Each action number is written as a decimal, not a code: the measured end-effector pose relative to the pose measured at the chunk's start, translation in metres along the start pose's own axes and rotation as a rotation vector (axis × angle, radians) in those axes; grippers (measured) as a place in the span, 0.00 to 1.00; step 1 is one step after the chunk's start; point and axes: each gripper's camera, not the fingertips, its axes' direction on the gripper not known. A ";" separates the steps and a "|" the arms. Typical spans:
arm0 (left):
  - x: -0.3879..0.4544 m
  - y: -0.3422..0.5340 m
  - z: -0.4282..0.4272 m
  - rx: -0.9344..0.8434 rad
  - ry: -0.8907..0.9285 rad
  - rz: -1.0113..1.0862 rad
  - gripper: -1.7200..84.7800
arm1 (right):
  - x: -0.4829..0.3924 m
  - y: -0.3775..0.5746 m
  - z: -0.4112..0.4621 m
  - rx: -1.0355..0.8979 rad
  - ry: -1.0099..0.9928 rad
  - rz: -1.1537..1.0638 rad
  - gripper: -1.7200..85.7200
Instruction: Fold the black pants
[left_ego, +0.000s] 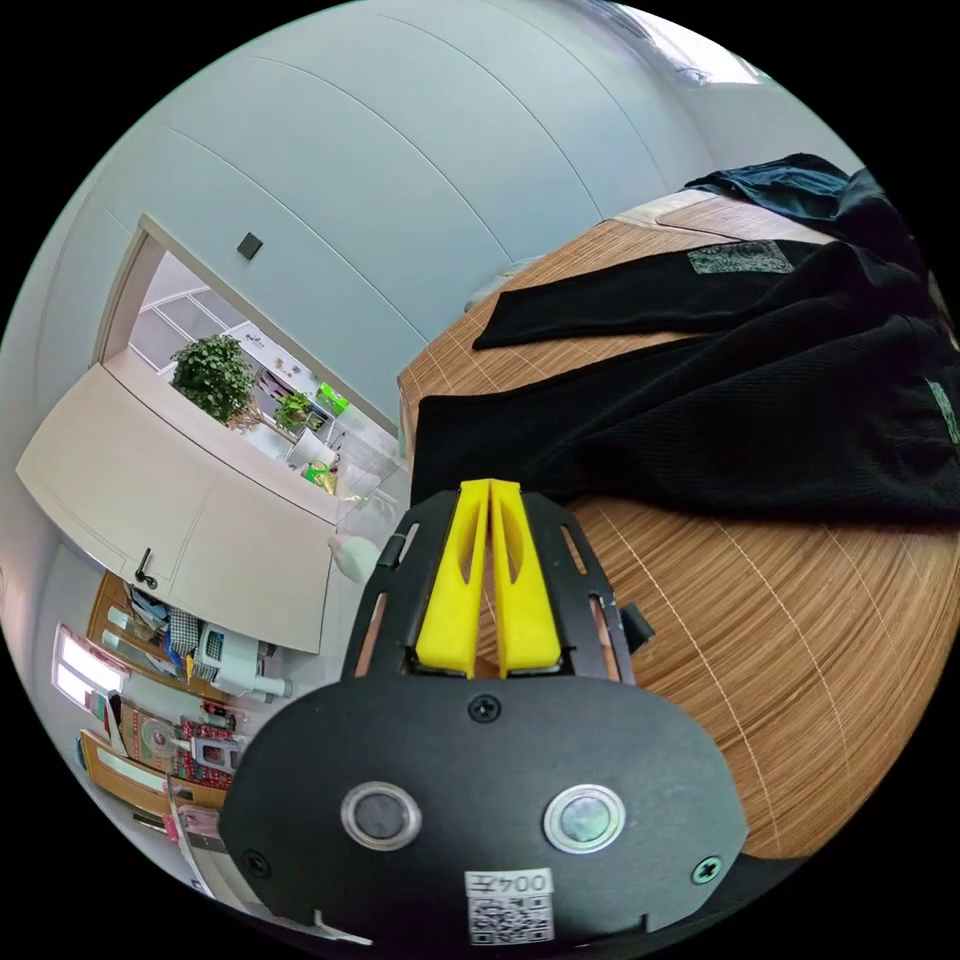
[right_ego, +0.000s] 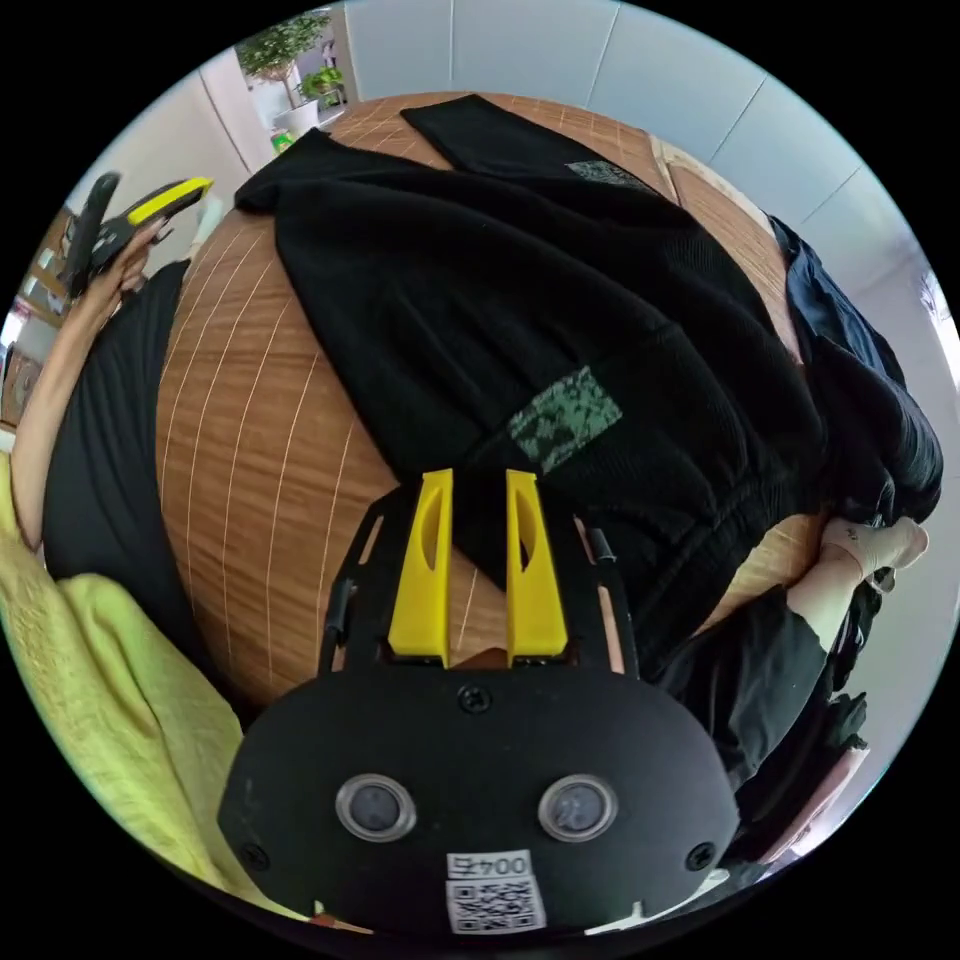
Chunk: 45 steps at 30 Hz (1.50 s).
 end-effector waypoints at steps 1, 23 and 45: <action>0.005 0.000 -0.001 0.000 -0.002 0.005 0.03 | -0.008 0.009 -0.001 0.007 0.008 -0.037 0.13; 0.075 0.005 -0.024 -0.015 0.039 0.104 0.03 | 0.016 0.015 -0.064 -0.082 0.208 0.139 0.09; -0.148 -0.005 0.052 -0.173 0.402 -0.466 0.11 | -0.032 0.063 -0.073 0.090 0.188 0.194 0.08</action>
